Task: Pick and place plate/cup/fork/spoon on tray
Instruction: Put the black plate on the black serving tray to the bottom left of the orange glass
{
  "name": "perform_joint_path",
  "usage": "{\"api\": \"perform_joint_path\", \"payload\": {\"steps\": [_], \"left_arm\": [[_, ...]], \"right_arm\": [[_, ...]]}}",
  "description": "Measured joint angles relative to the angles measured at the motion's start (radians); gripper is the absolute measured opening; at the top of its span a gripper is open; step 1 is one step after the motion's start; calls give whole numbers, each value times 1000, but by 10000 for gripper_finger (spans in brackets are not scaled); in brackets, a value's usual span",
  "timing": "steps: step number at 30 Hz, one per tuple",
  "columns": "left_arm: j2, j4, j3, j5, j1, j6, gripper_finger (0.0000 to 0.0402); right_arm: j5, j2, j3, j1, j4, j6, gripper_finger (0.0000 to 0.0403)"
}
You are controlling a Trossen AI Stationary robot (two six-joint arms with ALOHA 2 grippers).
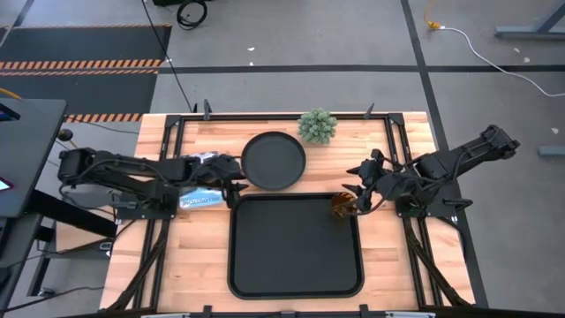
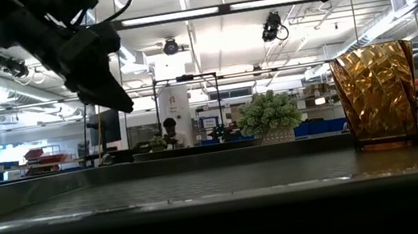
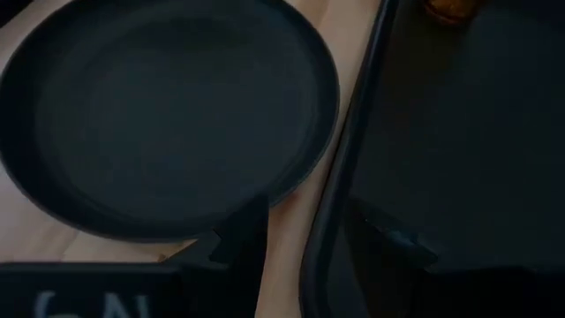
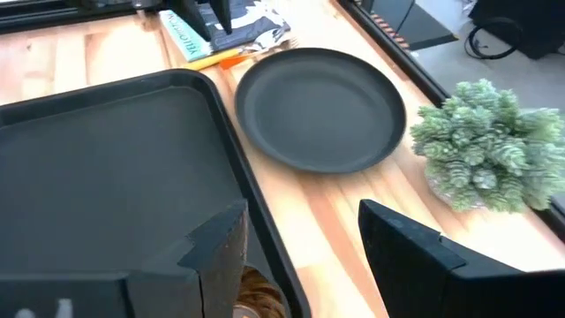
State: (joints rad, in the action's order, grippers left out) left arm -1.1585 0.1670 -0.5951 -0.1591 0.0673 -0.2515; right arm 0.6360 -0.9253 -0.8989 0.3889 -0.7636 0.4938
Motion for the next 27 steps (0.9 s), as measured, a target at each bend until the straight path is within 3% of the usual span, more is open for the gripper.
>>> {"api": "perform_joint_path", "payload": {"steps": [11, 23, 27], "left_arm": [[-112, 166, -138, 0, 0, 83, 157], [-228, 221, -153, -3, -22, 399, 157], [-299, 228, -158, -59, -21, 466, 153]], "right_arm": [[9, 15, 0, 0, 34, -22, 202], [0, 10, 0, 0, 51, -25, 199], [0, 10, 0, -6, 53, -23, 199]]}}
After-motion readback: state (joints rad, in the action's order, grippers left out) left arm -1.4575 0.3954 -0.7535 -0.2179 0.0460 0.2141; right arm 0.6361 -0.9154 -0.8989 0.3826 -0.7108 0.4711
